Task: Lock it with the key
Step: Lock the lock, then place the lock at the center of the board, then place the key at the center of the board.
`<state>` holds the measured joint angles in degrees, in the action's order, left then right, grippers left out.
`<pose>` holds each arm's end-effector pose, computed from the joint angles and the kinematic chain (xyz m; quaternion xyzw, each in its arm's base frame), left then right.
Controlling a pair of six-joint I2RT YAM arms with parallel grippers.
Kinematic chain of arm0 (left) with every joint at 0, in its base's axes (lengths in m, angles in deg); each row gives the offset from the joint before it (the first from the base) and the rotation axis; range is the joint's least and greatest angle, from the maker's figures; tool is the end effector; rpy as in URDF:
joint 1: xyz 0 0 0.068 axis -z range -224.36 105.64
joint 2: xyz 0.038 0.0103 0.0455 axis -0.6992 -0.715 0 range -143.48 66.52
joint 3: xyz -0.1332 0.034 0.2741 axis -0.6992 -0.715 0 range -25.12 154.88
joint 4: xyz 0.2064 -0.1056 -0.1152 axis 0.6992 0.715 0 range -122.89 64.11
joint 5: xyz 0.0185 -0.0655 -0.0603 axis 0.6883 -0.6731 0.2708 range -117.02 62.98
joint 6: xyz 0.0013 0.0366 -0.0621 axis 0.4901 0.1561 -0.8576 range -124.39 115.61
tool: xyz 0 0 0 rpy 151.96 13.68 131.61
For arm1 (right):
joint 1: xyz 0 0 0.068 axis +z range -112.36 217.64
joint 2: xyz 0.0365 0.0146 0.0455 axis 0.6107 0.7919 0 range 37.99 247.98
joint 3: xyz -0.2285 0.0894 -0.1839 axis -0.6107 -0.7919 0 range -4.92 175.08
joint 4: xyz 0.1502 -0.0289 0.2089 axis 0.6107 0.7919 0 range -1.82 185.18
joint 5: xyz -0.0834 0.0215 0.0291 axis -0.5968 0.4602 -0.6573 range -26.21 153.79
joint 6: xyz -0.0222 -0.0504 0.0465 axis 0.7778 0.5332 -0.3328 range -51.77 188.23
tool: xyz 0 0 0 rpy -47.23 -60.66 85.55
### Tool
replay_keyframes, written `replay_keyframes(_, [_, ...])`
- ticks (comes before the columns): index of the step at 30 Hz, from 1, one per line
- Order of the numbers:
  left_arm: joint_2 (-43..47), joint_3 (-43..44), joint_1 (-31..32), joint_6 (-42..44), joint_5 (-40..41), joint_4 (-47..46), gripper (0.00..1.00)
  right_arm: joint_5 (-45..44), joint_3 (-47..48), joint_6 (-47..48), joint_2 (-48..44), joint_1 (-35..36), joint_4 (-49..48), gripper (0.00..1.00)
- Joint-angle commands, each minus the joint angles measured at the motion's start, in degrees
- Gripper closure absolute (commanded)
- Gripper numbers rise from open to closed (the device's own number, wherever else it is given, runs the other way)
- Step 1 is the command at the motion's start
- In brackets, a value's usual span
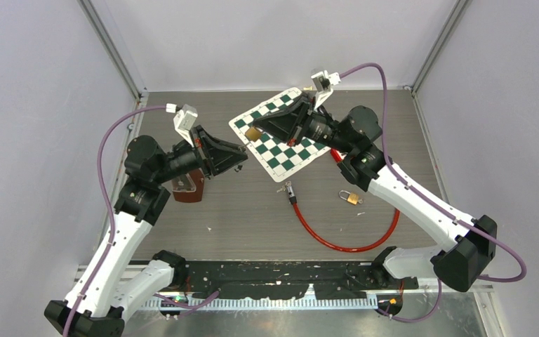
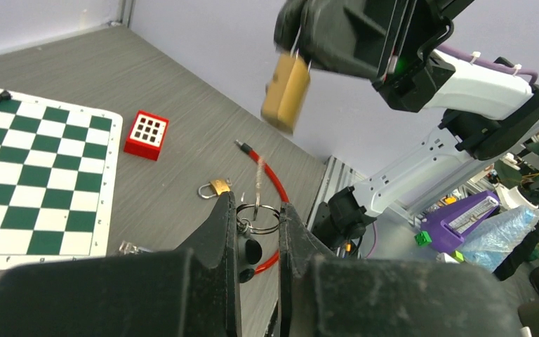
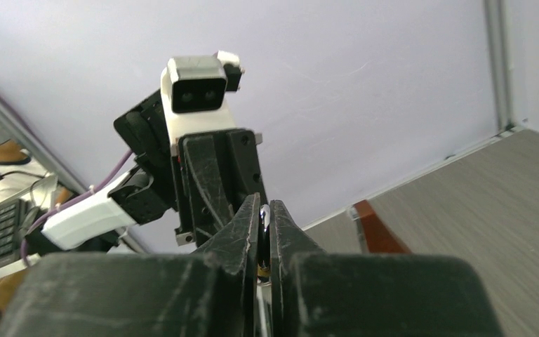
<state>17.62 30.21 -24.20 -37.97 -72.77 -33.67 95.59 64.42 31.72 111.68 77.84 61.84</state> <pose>0.1470 -0.0994 0.4399 0.2185 0.6391 -0.5417 0.5004 0.2071 0.2163 0.4885 -0.2443 0.5302 0.6149 0.5302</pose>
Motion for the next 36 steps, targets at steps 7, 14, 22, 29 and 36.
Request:
replay_keyframes(7, [1.79, -1.37, -1.35, 5.05, 4.0, 11.76, 1.0, -7.16, -0.48, 7.41, -6.33, -3.24, -2.95, 0.95])
replay_keyframes(14, [-3.6, -7.58, -0.74, 6.02, 19.61, 14.27, 1.0, -10.39, 0.91, 12.33, -1.1, -3.4, 11.4, 0.95])
replay_keyframes(22, [-14.59, -16.39, 1.37, 3.74, 45.77, 8.15, 1.0, -11.93, 4.09, 12.64, 16.95, -2.67, 20.1, 0.95])
replay_keyframes(29, [-19.39, -18.65, 1.29, 4.53, 52.19, 6.62, 1.0, -6.82, 12.64, 15.24, 32.63, 2.17, 26.52, 0.95])
replay_keyframes(36, [-21.56, -23.48, 1.37, 2.5, 58.63, 5.73, 1.0, -2.74, 18.19, 14.07, 44.33, 5.27, 28.16, 0.95])
